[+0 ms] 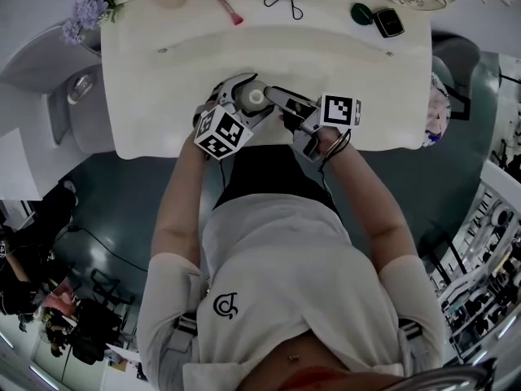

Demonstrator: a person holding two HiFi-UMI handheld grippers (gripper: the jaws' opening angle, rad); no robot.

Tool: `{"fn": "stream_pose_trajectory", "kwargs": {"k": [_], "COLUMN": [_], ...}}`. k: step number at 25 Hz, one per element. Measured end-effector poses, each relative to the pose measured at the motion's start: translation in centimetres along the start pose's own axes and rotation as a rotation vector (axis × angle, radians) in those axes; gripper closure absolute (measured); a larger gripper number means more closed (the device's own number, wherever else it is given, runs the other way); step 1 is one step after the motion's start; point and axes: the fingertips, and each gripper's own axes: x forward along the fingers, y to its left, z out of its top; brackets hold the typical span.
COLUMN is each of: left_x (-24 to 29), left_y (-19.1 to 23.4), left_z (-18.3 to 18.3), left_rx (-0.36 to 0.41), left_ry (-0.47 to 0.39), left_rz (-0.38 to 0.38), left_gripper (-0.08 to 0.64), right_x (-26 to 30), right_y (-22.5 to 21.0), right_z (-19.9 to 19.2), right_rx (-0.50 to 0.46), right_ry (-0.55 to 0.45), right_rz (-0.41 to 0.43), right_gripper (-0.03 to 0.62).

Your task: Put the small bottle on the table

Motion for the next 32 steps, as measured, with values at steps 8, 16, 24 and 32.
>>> {"fn": "stream_pose_trajectory", "kwargs": {"k": [8, 16, 24, 32], "left_x": [-1.9, -7.7, -11.4, -15.0], "left_y": [0.1, 0.9, 1.0, 2.9], "left_z": [1.9, 7.0, 11.2, 16.2], "left_rx": [-0.119, -0.084, -0.141, -0.051], "left_ry": [-0.084, -0.249, -0.339, -0.367], "left_rz": [-0.042, 0.129, 0.266, 0.404], "left_gripper": [0.164, 0.251, 0.546, 0.546], "right_x": [-0.1, -2.8, -5.2, -10.2], "right_y": [0.9, 4.1, 8.4, 13.3], "right_z": [0.3, 1.8, 2.6, 6.4], "right_rx": [-0.038, -0.036, -0.168, -0.540], "right_ry": [-0.041, -0.119, -0.171, -0.312], "right_rz": [0.020, 0.102, 0.113, -0.023], "right_gripper": [0.432, 0.531, 0.584, 0.584]}}
